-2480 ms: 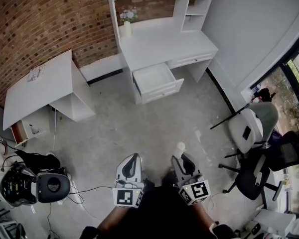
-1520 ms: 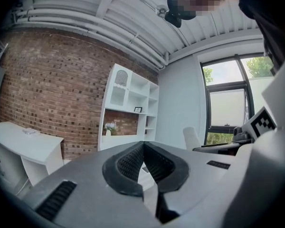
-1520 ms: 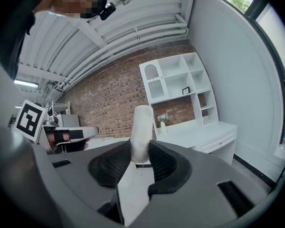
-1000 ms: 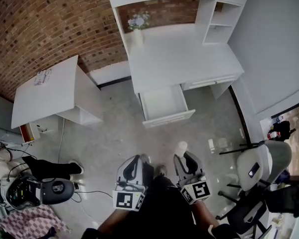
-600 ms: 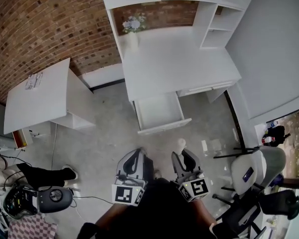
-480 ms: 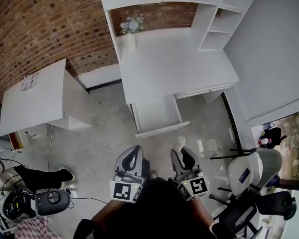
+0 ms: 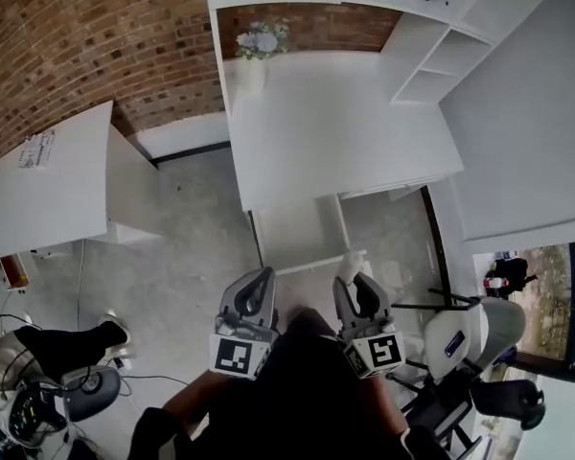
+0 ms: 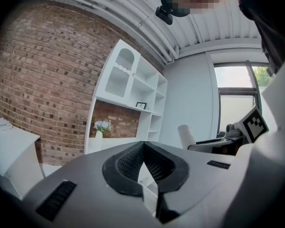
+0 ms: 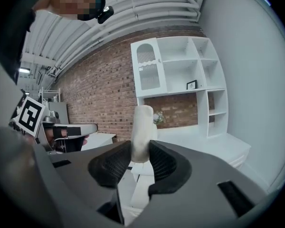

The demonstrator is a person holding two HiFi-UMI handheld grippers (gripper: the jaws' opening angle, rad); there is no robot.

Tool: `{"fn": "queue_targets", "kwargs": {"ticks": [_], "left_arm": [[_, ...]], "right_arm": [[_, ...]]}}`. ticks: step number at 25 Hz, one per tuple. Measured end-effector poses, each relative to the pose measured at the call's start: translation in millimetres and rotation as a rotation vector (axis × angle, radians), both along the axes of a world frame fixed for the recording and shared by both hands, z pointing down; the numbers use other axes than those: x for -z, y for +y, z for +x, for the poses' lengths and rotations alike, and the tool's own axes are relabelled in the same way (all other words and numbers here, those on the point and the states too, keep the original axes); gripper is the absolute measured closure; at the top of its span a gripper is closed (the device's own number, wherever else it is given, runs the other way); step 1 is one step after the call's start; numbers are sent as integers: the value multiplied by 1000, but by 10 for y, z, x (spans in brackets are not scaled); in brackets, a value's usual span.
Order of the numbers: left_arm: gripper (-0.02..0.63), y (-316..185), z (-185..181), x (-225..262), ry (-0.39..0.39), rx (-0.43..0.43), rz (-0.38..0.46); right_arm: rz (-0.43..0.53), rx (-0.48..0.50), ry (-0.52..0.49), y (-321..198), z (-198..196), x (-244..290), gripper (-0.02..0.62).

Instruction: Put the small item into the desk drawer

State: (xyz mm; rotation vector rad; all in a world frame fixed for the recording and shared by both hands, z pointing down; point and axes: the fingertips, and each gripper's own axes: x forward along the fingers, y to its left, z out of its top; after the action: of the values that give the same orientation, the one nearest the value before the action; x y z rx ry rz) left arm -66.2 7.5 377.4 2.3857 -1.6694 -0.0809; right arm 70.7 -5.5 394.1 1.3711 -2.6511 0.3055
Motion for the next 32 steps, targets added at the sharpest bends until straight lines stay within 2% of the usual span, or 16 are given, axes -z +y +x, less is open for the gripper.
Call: {"fn": "queue_targets", "kwargs": {"ticks": [3, 6, 10, 13, 19, 24, 28, 32], "left_arm": [[583, -139, -58, -40, 18, 27, -15], [583, -296, -78, -99, 15, 59, -39], [583, -499, -154, -142, 12, 140, -47], [583, -651, -133, -58, 19, 216, -27], [583, -939, 83, 5, 15, 327, -22], [583, -1100, 318, -97, -46, 367, -41], [583, -1187, 431, -51, -39, 416, -55], [583, -1256, 519, -48, -48, 419, -56]], "right_arm": [[-29, 26, 38, -181, -27, -121, 459], [-36, 67, 34, -440, -69, -178, 458], [-16, 185, 21, -727, -170, -233, 459], [-14, 249, 52, -946, -156, -260, 459], [5, 369, 65, -1388, -40, -230, 459], [-16, 452, 91, -1689, 159, -406, 458], [-47, 518, 138, -1811, 226, -603, 457], [-66, 573, 191, -1865, 223, -823, 459]]}}
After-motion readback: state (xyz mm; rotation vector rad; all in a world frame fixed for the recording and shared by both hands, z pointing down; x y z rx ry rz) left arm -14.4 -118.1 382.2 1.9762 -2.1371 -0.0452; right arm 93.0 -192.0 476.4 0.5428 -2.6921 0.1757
